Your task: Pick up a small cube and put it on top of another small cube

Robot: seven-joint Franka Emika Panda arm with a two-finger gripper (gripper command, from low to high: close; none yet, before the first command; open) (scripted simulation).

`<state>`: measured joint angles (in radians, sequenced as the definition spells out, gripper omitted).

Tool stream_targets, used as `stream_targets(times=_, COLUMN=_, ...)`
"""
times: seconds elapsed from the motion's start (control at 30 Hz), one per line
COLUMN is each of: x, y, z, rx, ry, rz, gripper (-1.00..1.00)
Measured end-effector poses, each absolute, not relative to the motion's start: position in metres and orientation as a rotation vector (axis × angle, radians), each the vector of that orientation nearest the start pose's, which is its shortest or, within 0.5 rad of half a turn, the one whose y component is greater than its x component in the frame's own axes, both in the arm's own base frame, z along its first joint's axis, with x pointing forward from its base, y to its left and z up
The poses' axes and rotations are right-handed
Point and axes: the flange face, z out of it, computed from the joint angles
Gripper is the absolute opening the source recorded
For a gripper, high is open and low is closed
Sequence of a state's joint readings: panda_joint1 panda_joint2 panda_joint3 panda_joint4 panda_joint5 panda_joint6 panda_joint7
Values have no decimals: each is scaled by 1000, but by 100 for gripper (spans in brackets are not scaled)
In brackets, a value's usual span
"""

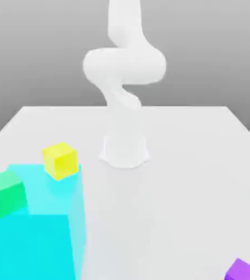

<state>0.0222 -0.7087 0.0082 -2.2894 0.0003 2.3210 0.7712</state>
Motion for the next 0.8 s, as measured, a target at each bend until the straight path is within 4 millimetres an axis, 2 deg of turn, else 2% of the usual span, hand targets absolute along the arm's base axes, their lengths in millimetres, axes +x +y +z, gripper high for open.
stream_targets(times=0.2, x=448, y=50, z=613, rx=-2691, ry=824, rz=-801, gripper=0)
stream_targets(times=0.4, x=499, y=94, z=528, rx=-2843, ry=652, rz=-628, gripper=0)
stream_targets(times=0.6, x=528, y=144, z=432, rx=-2971, ry=449, rz=-442, gripper=0)
stream_targets(times=0.67, x=533, y=163, z=398, rx=-3007, ry=372, rz=-377, gripper=0)
stream_targets(times=0.8, x=537, y=188, z=327, rx=-3068, ry=244, rz=-246, gripper=0)
